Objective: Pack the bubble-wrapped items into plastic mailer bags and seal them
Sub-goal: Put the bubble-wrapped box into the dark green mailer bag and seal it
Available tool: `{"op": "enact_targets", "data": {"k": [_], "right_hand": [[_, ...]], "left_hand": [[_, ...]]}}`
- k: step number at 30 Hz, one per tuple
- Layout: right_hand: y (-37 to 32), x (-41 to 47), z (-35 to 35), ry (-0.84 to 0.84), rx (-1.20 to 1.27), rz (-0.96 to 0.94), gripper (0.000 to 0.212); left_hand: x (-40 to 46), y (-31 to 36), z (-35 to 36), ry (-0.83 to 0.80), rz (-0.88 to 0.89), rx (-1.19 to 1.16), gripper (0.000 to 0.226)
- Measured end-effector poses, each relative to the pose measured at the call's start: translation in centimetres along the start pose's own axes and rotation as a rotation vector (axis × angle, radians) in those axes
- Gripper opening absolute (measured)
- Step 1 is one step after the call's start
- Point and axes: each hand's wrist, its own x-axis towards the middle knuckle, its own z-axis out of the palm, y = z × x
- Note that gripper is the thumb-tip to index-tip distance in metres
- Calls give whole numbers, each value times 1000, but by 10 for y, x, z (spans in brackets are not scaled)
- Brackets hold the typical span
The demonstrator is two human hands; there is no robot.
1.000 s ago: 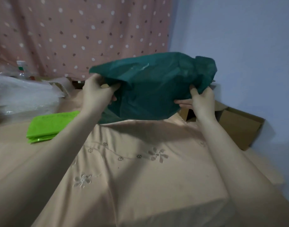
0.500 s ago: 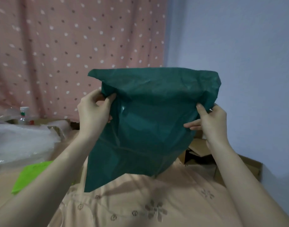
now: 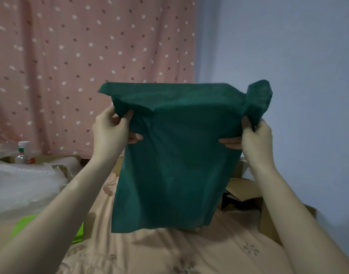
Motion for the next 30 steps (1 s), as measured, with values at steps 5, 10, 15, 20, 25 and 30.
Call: {"op": "enact_targets", "data": {"k": [5, 10, 15, 20, 25, 30], "right_hand": [[4, 0, 0, -103, -127, 65, 24], [33, -21, -8, -182, -76, 170, 36], [69, -50, -15, -401, -73, 409, 54], [91, -61, -12, -434, 45, 516, 39], [100, -74, -3, -436, 22, 601, 36], [91, -49, 5, -132, 23, 392, 9]], "left_hand": [[-4, -13, -2, -48, 14, 366, 29], [-18, -34, -11, -119, -118, 491, 48], [-28, -60, -20, -224, -234, 165, 33], [-49, -78, -35, -495, -379, 272, 44], [-67, -103, -30, -452, -335, 416, 22], [-44, -78, -16, -91, -133, 326, 31]]}}
